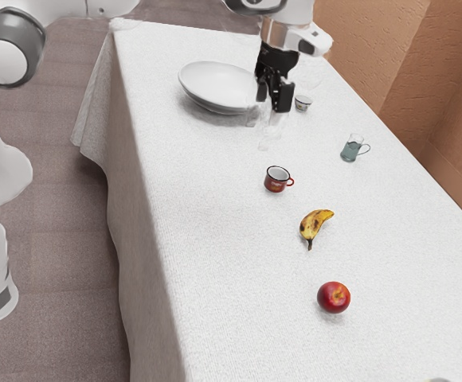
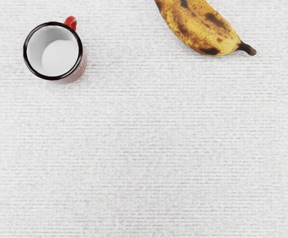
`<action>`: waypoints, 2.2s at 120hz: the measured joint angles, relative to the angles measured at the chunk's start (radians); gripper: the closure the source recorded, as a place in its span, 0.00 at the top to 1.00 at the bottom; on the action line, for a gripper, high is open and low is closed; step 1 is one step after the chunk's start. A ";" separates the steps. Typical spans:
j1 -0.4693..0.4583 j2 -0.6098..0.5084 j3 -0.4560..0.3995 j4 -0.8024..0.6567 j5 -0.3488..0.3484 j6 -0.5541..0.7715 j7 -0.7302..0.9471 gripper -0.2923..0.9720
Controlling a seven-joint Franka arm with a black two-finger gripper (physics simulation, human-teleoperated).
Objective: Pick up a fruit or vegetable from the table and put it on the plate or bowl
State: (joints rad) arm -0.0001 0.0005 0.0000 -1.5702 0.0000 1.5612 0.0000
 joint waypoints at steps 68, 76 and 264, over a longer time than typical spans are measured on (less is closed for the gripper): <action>-1.098 0.070 1.248 0.448 0.084 -0.209 -0.008 0.76; -1.172 0.079 1.225 0.435 0.080 -0.215 -0.014 0.75; -0.490 0.257 0.104 0.021 -0.145 0.400 0.142 0.75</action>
State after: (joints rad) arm -0.4896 0.2575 0.1043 -1.5489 -0.1451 1.9608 0.1417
